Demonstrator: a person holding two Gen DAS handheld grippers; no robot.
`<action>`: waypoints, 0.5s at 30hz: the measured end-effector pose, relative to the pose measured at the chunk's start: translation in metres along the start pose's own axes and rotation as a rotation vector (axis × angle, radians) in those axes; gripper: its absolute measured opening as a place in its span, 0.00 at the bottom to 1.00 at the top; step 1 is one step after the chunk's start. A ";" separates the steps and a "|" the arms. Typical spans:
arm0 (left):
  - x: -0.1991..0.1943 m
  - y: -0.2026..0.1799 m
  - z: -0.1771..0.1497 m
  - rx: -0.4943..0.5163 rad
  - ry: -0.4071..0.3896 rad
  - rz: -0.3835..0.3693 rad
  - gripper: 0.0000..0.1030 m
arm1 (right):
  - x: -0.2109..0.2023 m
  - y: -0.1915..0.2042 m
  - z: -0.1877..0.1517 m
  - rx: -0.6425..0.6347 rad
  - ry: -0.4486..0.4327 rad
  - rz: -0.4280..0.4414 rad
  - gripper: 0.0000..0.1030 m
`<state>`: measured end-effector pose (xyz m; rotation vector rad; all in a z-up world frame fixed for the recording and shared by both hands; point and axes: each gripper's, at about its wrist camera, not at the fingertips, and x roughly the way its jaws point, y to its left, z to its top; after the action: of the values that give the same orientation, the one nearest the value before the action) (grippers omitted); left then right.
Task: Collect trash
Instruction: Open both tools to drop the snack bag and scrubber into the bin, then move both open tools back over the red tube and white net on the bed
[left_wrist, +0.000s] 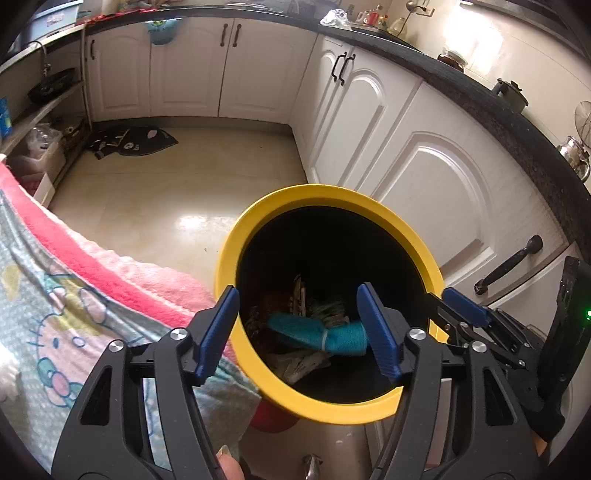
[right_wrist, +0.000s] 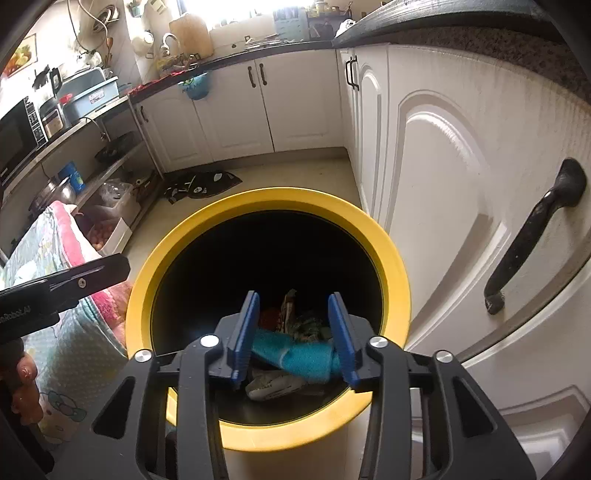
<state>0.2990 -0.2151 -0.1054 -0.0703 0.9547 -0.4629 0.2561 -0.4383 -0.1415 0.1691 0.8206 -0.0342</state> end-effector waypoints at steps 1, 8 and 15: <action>-0.001 0.000 0.000 -0.002 -0.002 0.004 0.61 | -0.001 0.000 0.000 0.000 -0.003 -0.001 0.43; -0.020 0.008 0.000 -0.021 -0.026 0.019 0.82 | -0.016 0.003 0.003 -0.002 -0.030 -0.002 0.60; -0.041 0.014 -0.004 -0.033 -0.064 0.047 0.89 | -0.035 0.008 0.006 -0.009 -0.073 -0.012 0.77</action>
<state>0.2810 -0.1848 -0.0795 -0.0919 0.8992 -0.3999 0.2375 -0.4324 -0.1107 0.1533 0.7486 -0.0472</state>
